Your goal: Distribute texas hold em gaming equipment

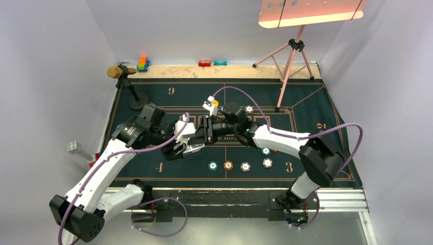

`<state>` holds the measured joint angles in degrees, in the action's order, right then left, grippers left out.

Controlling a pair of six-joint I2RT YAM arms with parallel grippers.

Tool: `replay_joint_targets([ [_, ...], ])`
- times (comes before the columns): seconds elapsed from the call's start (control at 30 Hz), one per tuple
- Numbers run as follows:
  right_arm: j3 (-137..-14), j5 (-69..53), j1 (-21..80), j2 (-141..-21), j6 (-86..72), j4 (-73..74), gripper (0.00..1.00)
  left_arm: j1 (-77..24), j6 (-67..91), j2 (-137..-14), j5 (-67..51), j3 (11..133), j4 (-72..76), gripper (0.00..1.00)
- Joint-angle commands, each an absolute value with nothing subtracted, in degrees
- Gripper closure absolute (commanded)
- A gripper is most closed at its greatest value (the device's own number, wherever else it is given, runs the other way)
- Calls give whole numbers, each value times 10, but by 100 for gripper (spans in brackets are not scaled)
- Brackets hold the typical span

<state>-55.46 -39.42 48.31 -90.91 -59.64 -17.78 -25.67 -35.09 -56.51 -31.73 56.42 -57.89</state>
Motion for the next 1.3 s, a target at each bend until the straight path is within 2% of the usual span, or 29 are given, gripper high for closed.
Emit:
replay_joint_targets([
  [0.0, -543, -409, 483, -911, -653, -279, 71, -257, -341, -567, -333, 591, -558, 71],
  [0.07, -538, -409, 483, -910, -661, -292, 79, -258, -338, -568, -330, 589, -554, 54],
  [0.17, -532, -409, 483, -910, -669, -304, 87, -258, -333, -568, -323, 588, -547, 37],
  [0.3, -527, -408, 483, -910, -677, -313, 90, -258, -328, -566, -317, 585, -537, 3],
  [0.33, -527, -407, 483, -910, -678, -313, 91, -257, -328, -565, -316, 585, -536, 1],
  [0.6, -527, -403, 484, -913, -679, -310, 91, -258, -330, -555, -307, 577, -527, 1],
  [0.87, -534, -397, 484, -930, -682, -286, 89, -258, -336, -543, -303, 568, -519, 12],
  [1.13, -537, -390, 484, -925, -681, -272, 89, -258, -343, -548, -311, 557, -519, 12],
  [1.27, -540, -391, 485, -925, -680, -270, 90, -258, -346, -543, -306, 543, -520, 2],
])
